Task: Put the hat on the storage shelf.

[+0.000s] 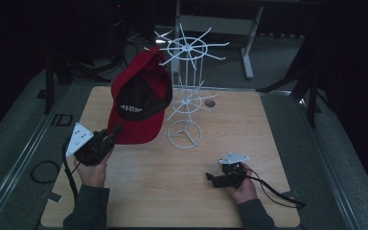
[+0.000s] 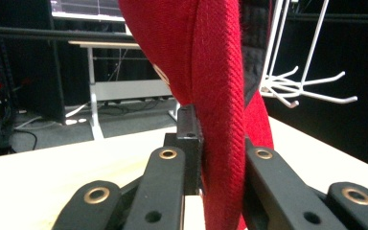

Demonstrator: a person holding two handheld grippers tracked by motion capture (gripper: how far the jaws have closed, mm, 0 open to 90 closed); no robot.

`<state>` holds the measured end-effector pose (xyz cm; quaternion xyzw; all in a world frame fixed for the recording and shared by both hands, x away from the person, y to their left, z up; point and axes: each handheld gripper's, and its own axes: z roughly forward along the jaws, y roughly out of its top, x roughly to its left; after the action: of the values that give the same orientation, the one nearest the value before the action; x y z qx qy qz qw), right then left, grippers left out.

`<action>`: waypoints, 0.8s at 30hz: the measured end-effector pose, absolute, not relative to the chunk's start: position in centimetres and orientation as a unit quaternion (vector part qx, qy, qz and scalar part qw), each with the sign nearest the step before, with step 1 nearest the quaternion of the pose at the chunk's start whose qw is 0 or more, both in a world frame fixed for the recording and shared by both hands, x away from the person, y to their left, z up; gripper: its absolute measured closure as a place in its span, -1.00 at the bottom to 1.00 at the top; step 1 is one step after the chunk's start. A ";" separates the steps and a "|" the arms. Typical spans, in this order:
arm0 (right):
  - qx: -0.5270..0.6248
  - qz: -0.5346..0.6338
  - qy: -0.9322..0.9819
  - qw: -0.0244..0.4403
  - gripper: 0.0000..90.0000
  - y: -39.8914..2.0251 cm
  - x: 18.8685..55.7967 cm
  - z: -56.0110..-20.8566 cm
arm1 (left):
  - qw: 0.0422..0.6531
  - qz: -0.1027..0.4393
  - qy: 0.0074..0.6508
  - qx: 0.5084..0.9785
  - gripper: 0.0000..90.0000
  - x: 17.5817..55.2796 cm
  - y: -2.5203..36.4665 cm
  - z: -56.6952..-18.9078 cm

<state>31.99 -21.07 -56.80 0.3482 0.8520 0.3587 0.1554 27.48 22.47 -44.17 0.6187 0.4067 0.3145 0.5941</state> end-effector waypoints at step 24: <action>0.349 0.359 0.852 0.155 -0.70 -21.1 32.0 -56.8 | 0.583 0.266 0.433 0.634 0.02 28.0 23.1 -46.5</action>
<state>31.98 -21.06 -56.80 0.3493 0.8517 0.3587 0.1545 27.97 23.05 -46.54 0.6340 0.4328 0.2660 0.5831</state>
